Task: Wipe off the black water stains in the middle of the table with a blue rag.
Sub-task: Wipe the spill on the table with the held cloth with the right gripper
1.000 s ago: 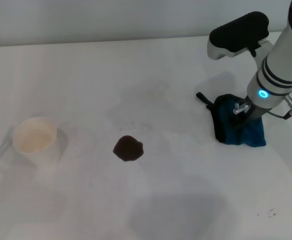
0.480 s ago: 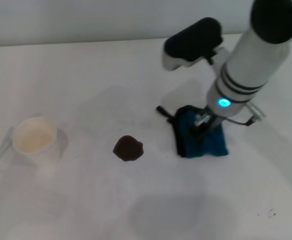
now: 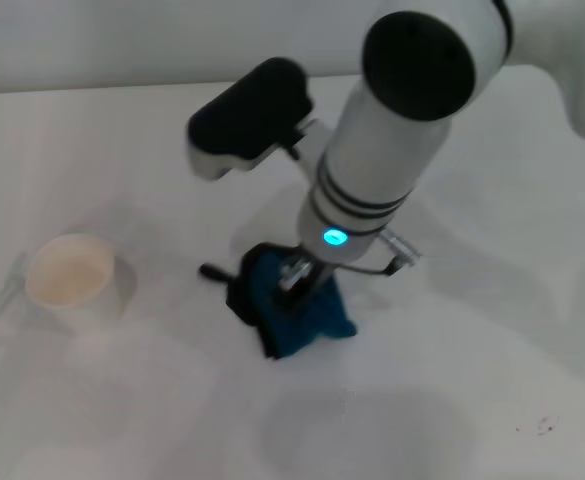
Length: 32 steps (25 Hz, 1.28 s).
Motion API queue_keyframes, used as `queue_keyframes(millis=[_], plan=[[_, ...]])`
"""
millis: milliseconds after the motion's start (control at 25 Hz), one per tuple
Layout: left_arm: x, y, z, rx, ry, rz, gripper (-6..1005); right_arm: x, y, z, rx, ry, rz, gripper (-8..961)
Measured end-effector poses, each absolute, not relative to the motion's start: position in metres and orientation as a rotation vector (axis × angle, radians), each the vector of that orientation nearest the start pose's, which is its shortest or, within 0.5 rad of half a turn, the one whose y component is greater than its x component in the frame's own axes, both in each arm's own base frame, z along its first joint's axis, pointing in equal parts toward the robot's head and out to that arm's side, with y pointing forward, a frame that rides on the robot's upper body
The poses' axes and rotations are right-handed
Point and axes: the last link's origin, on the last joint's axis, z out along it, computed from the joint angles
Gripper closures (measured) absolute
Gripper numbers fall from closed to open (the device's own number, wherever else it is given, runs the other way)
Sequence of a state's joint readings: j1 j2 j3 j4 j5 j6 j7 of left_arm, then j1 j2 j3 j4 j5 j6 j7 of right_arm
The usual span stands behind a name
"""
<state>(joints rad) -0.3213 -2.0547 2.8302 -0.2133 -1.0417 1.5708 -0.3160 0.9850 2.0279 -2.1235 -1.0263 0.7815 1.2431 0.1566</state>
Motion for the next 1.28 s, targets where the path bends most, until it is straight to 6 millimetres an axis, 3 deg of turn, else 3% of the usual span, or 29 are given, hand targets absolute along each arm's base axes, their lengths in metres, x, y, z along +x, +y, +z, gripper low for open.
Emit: queue_keyframes(millis=[360, 720, 1280], plan=[[-0.365, 0.259, 0.03, -1.839, -0.257, -0.65, 117, 0.093, 0.318, -0.145, -2.604, 0.97, -0.74, 910], [-0.365, 0.259, 0.03, -1.839, -0.255, -0.648, 117, 0.084, 0.302, -0.154, -2.709, 0.957, -0.72, 911], [-0.367, 0.259, 0.031, -1.836, -0.26, -0.635, 118, 0.099, 0.343, -0.147, -2.603, 0.966, -0.619, 911]])
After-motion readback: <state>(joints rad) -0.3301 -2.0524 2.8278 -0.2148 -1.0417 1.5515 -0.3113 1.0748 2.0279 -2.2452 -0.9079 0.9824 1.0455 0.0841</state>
